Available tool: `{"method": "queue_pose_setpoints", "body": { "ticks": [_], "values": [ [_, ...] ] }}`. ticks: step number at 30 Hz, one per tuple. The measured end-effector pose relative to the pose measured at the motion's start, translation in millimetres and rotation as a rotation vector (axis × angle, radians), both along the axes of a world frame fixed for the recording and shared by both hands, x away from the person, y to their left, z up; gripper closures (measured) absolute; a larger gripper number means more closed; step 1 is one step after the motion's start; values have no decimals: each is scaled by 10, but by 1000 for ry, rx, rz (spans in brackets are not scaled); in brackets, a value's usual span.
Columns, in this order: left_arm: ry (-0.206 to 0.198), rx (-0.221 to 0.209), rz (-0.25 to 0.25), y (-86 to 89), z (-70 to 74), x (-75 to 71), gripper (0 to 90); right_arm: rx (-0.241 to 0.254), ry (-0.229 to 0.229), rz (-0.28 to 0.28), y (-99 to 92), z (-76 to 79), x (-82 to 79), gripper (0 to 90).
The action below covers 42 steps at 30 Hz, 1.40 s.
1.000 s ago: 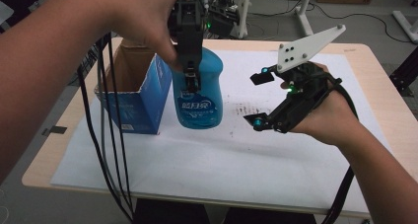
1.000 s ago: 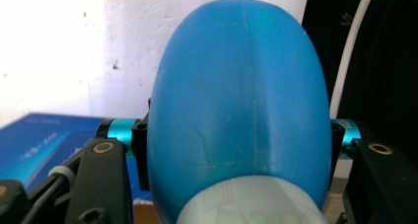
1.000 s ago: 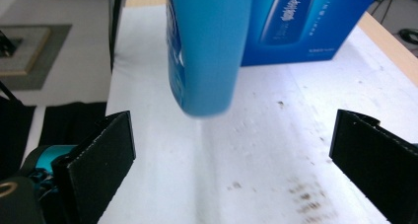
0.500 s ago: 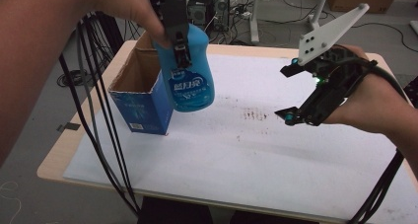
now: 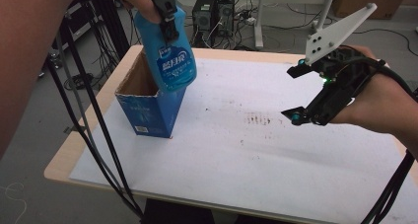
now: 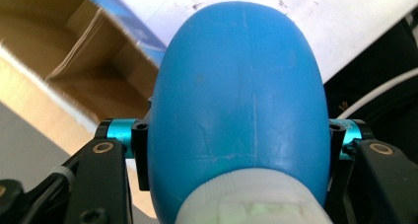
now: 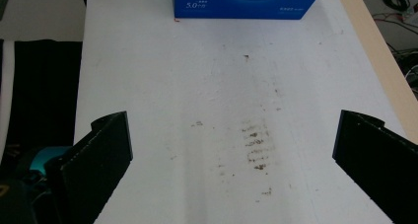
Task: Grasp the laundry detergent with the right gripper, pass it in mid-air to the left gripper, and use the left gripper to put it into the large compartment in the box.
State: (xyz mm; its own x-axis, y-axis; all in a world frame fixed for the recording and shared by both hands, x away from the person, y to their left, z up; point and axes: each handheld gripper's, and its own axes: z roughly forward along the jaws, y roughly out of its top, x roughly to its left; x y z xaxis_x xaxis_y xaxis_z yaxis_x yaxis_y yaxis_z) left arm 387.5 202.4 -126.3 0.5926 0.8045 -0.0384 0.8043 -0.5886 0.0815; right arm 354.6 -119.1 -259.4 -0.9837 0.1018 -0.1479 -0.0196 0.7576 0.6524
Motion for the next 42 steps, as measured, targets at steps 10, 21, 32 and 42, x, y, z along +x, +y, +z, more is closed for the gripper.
{"method": "queue_pose_setpoints", "body": {
  "ticks": [10, 21, 32, 42],
  "values": [
    [33, 14, 244, 368, 53, 125, 392, -6, 4, 0, -3, -12, 13, 6],
    [57, 80, 397, 666, -76, 263, 392, -96, 43, 6, -40, -34, 70, 6],
    [84, 63, 390, 746, -325, 407, 391, -240, 69, -2, -76, 20, 145, 6],
    [122, 61, 255, 751, -738, 465, 392, -294, 89, -33, -227, 116, 229, 6]
  ]
}}
